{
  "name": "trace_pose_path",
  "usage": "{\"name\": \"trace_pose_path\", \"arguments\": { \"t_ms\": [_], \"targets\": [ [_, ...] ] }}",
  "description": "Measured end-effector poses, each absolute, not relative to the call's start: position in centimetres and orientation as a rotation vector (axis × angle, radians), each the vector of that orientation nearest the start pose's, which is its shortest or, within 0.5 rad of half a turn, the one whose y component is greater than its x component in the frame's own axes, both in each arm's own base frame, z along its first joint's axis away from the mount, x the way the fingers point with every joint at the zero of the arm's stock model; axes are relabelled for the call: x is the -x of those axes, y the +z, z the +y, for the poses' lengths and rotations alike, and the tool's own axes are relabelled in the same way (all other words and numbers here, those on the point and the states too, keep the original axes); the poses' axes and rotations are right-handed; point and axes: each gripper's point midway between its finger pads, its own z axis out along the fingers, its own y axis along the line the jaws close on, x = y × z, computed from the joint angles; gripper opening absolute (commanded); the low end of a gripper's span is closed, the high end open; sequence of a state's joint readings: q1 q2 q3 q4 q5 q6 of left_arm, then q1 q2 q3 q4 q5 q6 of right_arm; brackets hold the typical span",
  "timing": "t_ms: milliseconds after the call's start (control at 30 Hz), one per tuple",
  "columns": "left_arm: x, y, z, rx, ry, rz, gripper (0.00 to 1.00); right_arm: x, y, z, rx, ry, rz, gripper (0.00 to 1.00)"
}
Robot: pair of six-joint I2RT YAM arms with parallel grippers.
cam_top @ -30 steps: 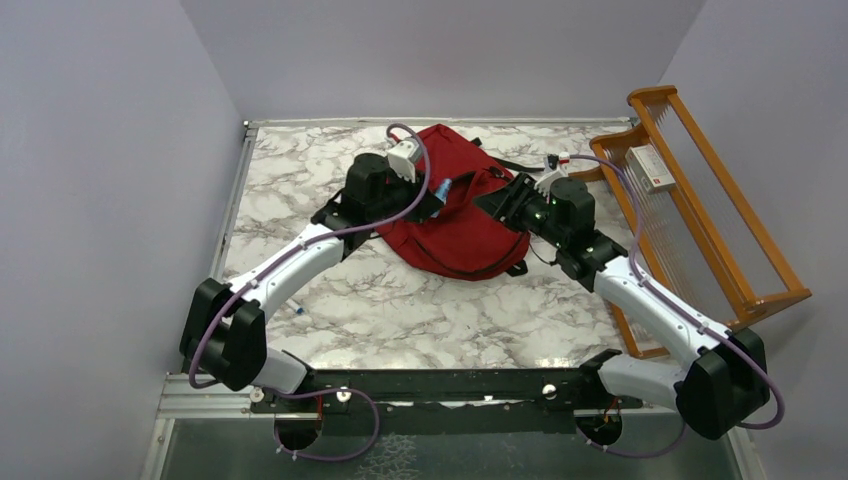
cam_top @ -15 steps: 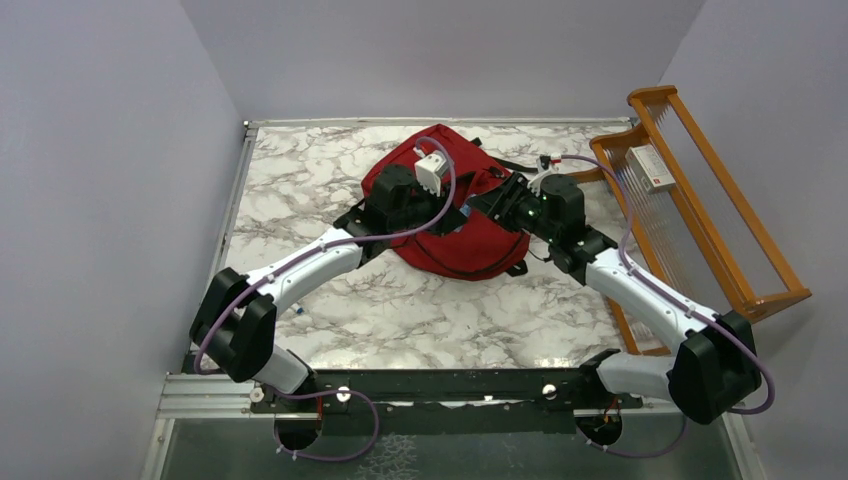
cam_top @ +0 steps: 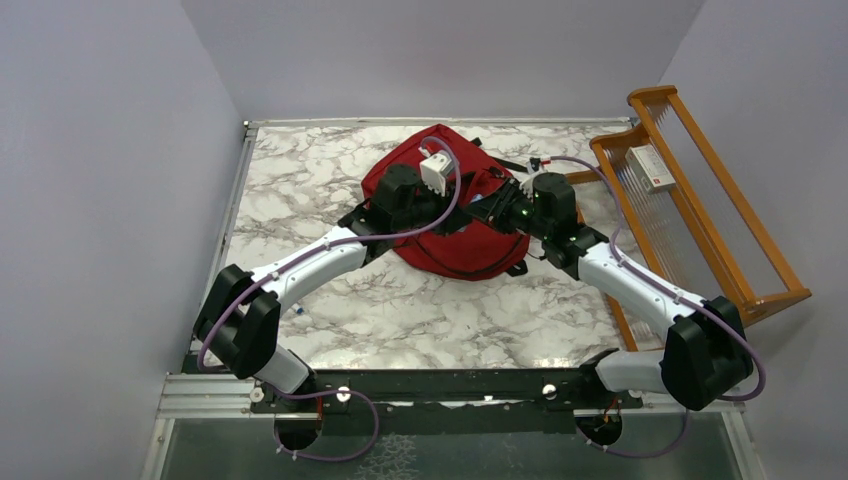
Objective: Pack the student bag
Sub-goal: Pick up the stationery from the center of the board.
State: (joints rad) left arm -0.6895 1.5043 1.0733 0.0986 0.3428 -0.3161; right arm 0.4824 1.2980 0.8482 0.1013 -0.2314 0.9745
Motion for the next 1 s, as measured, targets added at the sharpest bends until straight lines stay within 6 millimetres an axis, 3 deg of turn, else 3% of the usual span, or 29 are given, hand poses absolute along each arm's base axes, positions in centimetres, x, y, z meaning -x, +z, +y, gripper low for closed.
{"name": "trace_pose_path", "arguments": {
  "t_ms": [167,367,600,800,1000],
  "targets": [
    [-31.1,21.6,-34.7,-0.616,-0.981,1.906,0.5,-33.0,21.4,25.6,-0.342,1.166,2.064,0.03],
    [-31.7,21.2,-34.2,-0.628,-0.913,1.902,0.73,-33.6,20.7,24.2,-0.395,1.054,2.063,0.01],
    [-34.6,21.1,-31.5,-0.619,-0.699,1.907,0.75,-33.9,20.8,20.6,-0.47,0.847,2.02,0.0],
    [-39.5,21.6,-29.7,-0.658,-0.451,1.883,0.75,-33.2,19.8,19.5,-0.481,0.792,2.03,0.0],
    [-42.8,18.1,-29.2,-0.758,-0.241,1.934,0.74,-32.5,18.9,19.0,-0.49,0.771,2.054,0.01]
  ]
}}
